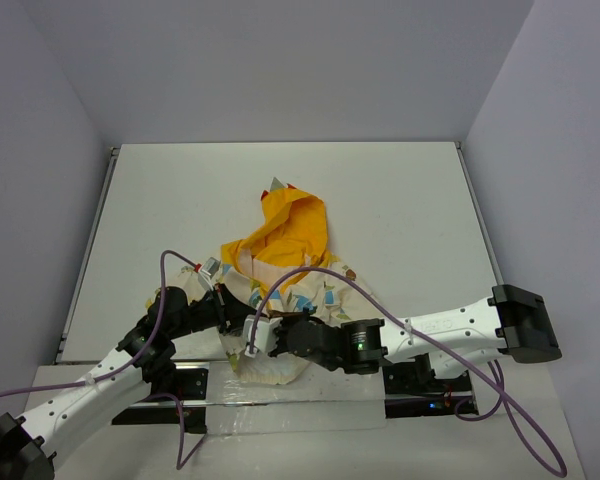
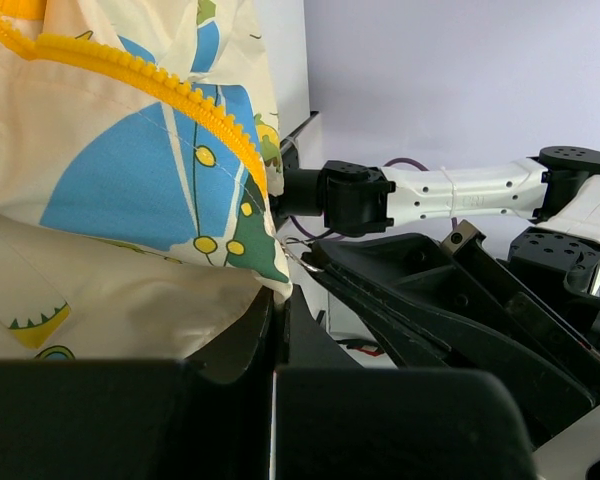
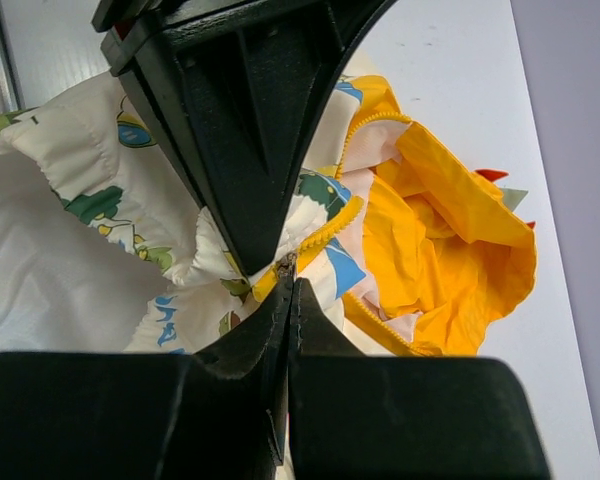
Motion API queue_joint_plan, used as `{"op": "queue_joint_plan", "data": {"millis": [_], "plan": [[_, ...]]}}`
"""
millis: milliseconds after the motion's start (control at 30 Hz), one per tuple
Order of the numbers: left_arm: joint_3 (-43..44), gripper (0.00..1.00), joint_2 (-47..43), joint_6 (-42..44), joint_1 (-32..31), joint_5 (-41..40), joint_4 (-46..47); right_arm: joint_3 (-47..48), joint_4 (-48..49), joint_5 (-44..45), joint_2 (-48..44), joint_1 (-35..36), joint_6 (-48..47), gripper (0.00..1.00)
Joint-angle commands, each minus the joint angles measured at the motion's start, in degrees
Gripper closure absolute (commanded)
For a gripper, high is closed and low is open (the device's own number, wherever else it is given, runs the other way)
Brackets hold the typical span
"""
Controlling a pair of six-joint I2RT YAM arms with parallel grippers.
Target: Zip up the jacket
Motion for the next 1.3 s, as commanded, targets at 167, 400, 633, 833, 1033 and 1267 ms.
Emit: {"op": "queue_joint_plan", "data": {"millis": [167,400,633,833,1033,1267], "plan": [[0.7,1.00,-2.4,0.3,-0.2,6.9,0.7,2.4,8.8,4.0,2.2,-2.4,1.6,1.00],[0.4,1.00,-3.2,0.4,-0.2,8.4,-0.5,4.9,10.0,1.5,4.6,-6.1,2.5,1.00],[0.2,1.00,-3.7,0.3,-0.2,8.7,-0.9,6.2,12.1,0.5,5.9,-8.9,3.0,1.00],[-0.1,1.00,-4.2,0.1,-0.2,9.9,-1.6,8.0,13.7,-0.8,7.0,-13.9,4.7,1.00],[0.5,1.00,-4.9,-0.2,-0.2,10.9,-3.9,11.7,14.9,-3.3,10.1,-20.1,3.6,1.00],[5.4,1.00,-6.6,1.2,-0.3,10.9,-10.8,18.3,17.6,-8.6,17.8,-32.3,2.6,1.00]]}}
